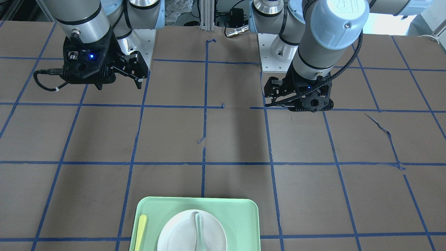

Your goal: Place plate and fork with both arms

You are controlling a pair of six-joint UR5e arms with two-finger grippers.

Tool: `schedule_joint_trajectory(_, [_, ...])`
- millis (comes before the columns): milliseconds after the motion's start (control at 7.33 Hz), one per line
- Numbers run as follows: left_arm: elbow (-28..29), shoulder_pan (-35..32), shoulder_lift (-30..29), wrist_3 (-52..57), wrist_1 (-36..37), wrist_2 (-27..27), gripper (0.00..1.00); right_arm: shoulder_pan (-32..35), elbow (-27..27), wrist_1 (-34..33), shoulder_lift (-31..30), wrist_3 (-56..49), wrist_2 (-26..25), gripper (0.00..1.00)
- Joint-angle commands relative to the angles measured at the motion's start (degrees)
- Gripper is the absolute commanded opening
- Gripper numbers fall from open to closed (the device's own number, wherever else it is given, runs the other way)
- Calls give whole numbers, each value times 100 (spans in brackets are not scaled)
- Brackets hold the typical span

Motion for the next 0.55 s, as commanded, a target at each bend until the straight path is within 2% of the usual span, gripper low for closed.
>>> schedule_joint_trajectory(0, [-7, -28, 74, -1, 2, -24, 100, 4, 44, 16, -1, 3, -7, 100])
schedule_joint_trajectory(409, [36, -37, 74, -1, 2, -42, 100, 4, 27, -2, 8, 3, 2, 100])
